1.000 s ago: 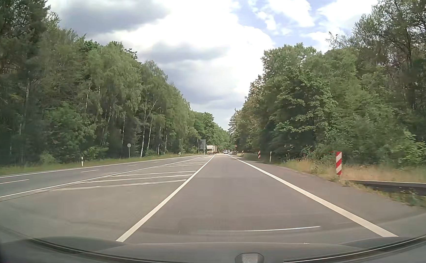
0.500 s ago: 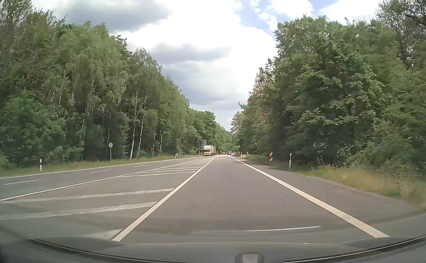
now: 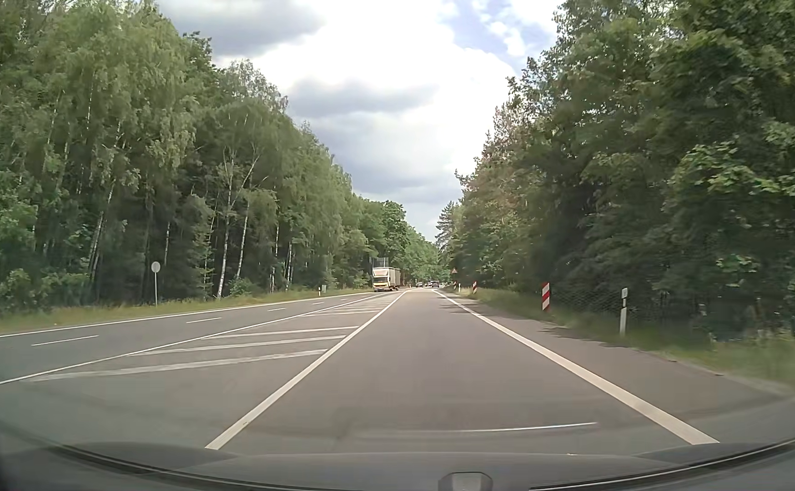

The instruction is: Follow the waypoints while adhering to traffic rules and regulations

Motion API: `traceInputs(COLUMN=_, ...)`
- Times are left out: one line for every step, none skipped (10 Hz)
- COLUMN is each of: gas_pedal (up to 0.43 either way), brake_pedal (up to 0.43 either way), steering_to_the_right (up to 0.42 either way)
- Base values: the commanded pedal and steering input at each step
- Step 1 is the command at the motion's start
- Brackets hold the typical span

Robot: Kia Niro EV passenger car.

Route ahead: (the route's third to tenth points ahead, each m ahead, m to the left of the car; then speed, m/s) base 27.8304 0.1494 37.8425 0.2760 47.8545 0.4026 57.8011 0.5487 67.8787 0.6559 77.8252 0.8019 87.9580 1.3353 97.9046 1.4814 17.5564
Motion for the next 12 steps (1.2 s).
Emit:
traceInputs(gas_pedal=0.059, brake_pedal=0.037, steering_to_the_right=-0.006)
traceInputs(gas_pedal=0.059, brake_pedal=0.037, steering_to_the_right=-0.006)
traceInputs(gas_pedal=0.059, brake_pedal=0.037, steering_to_the_right=-0.006)
traceInputs(gas_pedal=0.059, brake_pedal=0.037, steering_to_the_right=-0.006)
traceInputs(gas_pedal=0.059, brake_pedal=0.037, steering_to_the_right=-0.006)
traceInputs(gas_pedal=0.059, brake_pedal=0.037, steering_to_the_right=-0.005)
traceInputs(gas_pedal=0.059, brake_pedal=0.037, steering_to_the_right=-0.003)
traceInputs(gas_pedal=0.059, brake_pedal=0.037, steering_to_the_right=-0.001)
traceInputs(gas_pedal=0.059, brake_pedal=0.037, steering_to_the_right=0.001)
traceInputs(gas_pedal=0.047, brake_pedal=0.030, steering_to_the_right=0.002)
traceInputs(gas_pedal=0.047, brake_pedal=0.037, steering_to_the_right=0.003)
traceInputs(gas_pedal=0.047, brake_pedal=0.037, steering_to_the_right=0.002)
